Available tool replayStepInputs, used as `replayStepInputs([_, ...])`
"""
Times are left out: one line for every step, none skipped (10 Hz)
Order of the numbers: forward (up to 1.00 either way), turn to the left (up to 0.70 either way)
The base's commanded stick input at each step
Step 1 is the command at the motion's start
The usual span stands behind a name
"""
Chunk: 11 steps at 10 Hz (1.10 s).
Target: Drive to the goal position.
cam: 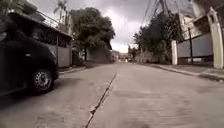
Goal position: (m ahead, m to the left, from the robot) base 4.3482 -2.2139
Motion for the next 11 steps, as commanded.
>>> replayStepInputs([1.00, 0.00])
replayStepInputs([1.00, 0.00])
replayStepInputs([1.00, 0.00])
replayStepInputs([1.00, 0.00])
replayStepInputs([1.00, 0.00])
replayStepInputs([1.00, 0.00])
replayStepInputs([1.00, 0.00])
replayStepInputs([1.00, 0.00])
replayStepInputs([1.00, 0.00])
replayStepInputs([1.00, 0.00])
replayStepInputs([1.00, 0.00])
